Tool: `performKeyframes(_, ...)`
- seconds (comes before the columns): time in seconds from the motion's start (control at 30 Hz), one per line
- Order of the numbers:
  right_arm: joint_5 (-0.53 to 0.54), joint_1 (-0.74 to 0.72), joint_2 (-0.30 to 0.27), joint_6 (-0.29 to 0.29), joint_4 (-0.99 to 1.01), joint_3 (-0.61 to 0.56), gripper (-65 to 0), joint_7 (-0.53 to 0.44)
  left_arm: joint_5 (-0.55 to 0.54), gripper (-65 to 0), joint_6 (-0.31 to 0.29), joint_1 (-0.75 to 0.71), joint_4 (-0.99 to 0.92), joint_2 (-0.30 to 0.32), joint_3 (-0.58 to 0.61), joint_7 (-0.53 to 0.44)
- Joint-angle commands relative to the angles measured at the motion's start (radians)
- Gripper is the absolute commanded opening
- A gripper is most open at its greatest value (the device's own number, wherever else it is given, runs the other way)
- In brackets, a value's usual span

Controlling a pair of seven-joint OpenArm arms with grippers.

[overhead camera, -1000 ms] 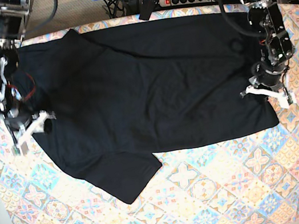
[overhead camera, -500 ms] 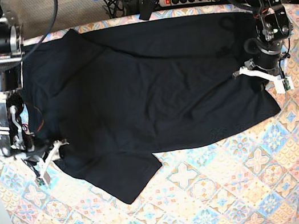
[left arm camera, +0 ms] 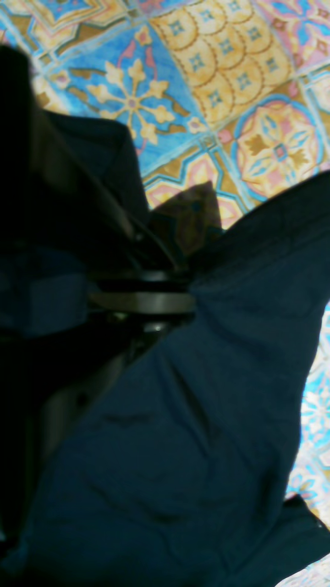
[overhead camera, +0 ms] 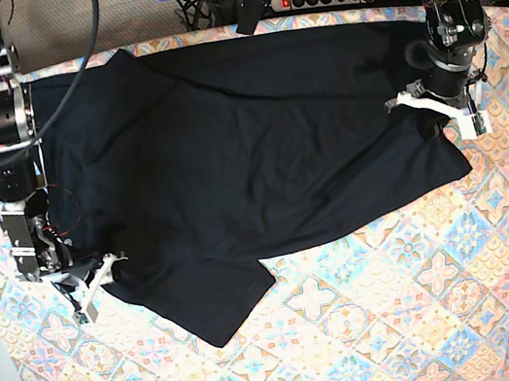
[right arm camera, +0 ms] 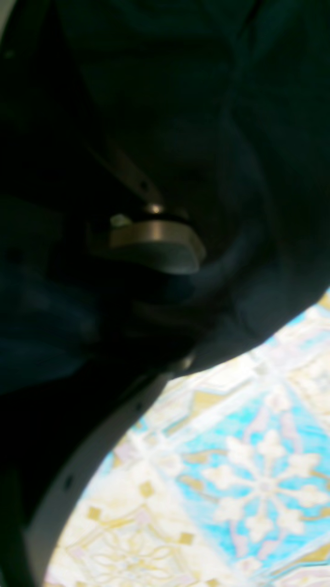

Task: Fold the T-shirt properly
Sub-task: 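Fold the grasped shirt half over toward the robot with both grippers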

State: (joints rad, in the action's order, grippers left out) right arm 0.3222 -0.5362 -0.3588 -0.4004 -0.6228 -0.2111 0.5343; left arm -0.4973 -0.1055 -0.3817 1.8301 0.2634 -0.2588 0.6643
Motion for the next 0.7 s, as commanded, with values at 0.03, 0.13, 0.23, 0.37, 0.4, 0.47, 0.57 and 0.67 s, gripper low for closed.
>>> performKeyframes(0.03,0.01,-0.051,-0.015,-0.004,0.033,-0.007,-38.1,-0.062,-0.005,-65.0,-0.003,-0.006,0.02,0.009,-0.006,-0.024)
performKeyframes(0.13,0.002,-0.051,-0.024,-0.004,0.076,-0.007,-38.0,-0.125,-0.005,-65.0,-0.003,-0.018,0.021,0.009,-0.006,-0.024)
performKeyframes(0.23,-0.09,-0.051,-0.029,-0.004,0.125,-0.007,-38.0,-0.201,-0.005,-65.0,-0.003,-0.02,0.021,-0.014,-0.006,-0.024)
performKeyframes(0.37,-0.255,-0.051,-0.026,-0.002,0.195,0.0,-38.0,-0.319,-0.005,-65.0,-0.003,-0.02,0.021,-0.025,-0.006,-0.024)
performKeyframes(0.4,-0.277,-0.051,-0.026,-0.002,0.203,0.0,-38.0,-0.332,-0.005,-65.0,-0.003,-0.026,0.021,-0.026,-0.006,-0.024)
performKeyframes(0.47,-0.283,-0.051,-0.026,-0.002,0.206,0.0,-38.0,-0.345,-0.005,-65.0,-0.003,-0.029,0.023,-0.026,-0.006,-0.024)
performKeyframes(0.57,-0.281,-0.049,-0.026,-0.002,0.208,0.0,-37.9,-0.345,-0.005,-65.0,-0.003,-0.033,0.043,-0.026,-0.006,-0.024)
performKeyframes(0.67,-0.281,-0.045,-0.026,-0.005,0.209,-0.001,-37.9,-0.345,-0.005,-65.0,-0.003,-0.033,0.061,-0.026,-0.006,-0.024)
